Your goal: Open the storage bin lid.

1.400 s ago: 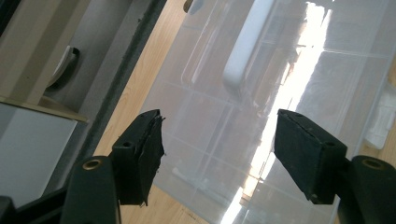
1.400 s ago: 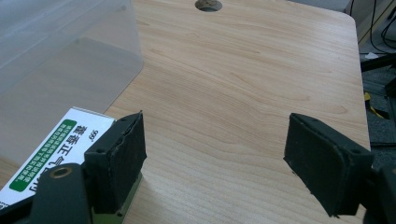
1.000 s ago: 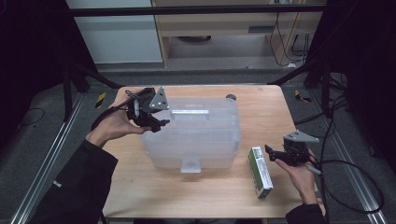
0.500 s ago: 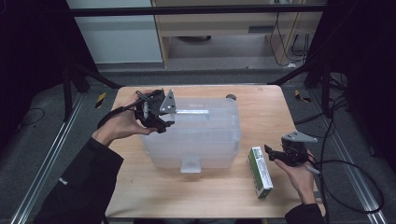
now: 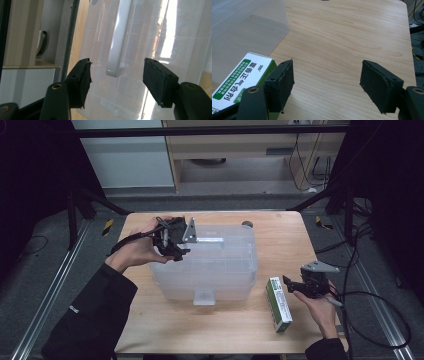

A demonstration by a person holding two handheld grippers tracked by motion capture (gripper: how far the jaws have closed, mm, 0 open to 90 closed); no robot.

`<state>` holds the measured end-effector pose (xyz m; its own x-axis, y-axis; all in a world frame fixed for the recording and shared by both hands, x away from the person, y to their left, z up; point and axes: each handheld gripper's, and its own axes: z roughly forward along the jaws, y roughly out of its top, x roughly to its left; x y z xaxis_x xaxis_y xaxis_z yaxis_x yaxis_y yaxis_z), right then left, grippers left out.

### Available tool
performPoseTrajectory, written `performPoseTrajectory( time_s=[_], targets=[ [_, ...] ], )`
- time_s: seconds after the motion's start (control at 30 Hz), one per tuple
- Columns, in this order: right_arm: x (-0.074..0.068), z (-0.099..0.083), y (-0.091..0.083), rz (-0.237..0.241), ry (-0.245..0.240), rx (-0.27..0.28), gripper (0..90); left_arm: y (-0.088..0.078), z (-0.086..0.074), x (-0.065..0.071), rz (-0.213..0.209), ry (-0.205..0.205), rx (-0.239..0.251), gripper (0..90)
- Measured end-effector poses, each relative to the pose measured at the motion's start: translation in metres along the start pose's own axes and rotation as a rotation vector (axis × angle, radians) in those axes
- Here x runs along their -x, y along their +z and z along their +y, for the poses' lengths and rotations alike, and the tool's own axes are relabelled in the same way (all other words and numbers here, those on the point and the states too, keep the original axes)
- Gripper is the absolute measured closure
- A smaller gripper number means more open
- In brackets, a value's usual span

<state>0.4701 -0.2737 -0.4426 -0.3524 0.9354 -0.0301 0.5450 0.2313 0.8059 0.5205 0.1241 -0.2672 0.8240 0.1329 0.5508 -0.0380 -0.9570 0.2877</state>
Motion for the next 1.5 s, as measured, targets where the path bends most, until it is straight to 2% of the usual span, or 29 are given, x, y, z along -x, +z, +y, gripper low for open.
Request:
performPoseTrajectory(
  time_s=[0.13, 0.17, 0.23, 0.3, 0.37, 0.53, 0.63, 0.7, 0.73, 0.8, 0.83, 0.87, 1.37, 1.5],
  targets=[
    [0.000, 0.000, 0.001, 0.003, -0.001, -0.005, 28.3, 0.005, 0.003, 0.000, -0.005, 0.011, -0.016, 40.4],
    [-0.001, 0.000, 0.001, 0.002, 0.001, -0.007, 28.5, 0.005, 0.004, -0.001, -0.003, 0.025, -0.021, 40.8],
    [-0.001, 0.000, 0.001, 0.004, 0.002, -0.010, 29.2, 0.006, 0.005, -0.001, -0.006, 0.018, -0.026, 41.5],
    [-0.001, 0.000, 0.001, 0.007, 0.001, -0.012, 29.6, 0.009, 0.008, -0.002, 0.001, 0.042, -0.040, 42.4],
    [-0.001, 0.000, 0.001, 0.007, -0.001, -0.012, 30.0, 0.011, 0.010, -0.002, -0.002, 0.034, -0.041, 43.1],
    [-0.001, -0.001, 0.002, 0.009, -0.004, -0.015, 31.2, 0.017, 0.015, -0.002, 0.002, 0.061, -0.059, 45.1],
    [-0.002, -0.001, 0.003, 0.012, -0.007, -0.018, 31.3, 0.019, 0.016, -0.001, -0.002, 0.061, -0.064, 45.8],
    [-0.002, -0.001, 0.003, 0.011, -0.006, -0.019, 31.6, 0.022, 0.017, -0.002, 0.000, 0.081, -0.077, 46.1],
    [-0.002, -0.001, 0.003, 0.012, -0.003, -0.021, 31.7, 0.023, 0.017, -0.001, -0.002, 0.069, -0.078, 46.8],
    [-0.002, -0.001, 0.004, 0.012, -0.012, -0.022, 32.1, 0.026, 0.017, -0.001, 0.005, 0.091, -0.083, 48.6],
    [-0.002, -0.001, 0.004, 0.014, -0.014, -0.022, 32.2, 0.027, 0.017, 0.000, 0.000, 0.077, -0.085, 49.8],
    [-0.002, -0.001, 0.004, 0.013, -0.016, -0.023, 32.3, 0.028, 0.018, -0.001, 0.003, 0.094, -0.091, 50.7],
    [-0.003, -0.001, 0.004, 0.021, -0.012, -0.033, 34.1, 0.037, 0.021, 0.001, 0.005, 0.123, -0.116, 65.4],
    [-0.002, -0.001, 0.004, 0.021, -0.015, -0.033, 34.8, 0.038, 0.022, 0.000, 0.013, 0.145, -0.128, 70.9]
  ],
)
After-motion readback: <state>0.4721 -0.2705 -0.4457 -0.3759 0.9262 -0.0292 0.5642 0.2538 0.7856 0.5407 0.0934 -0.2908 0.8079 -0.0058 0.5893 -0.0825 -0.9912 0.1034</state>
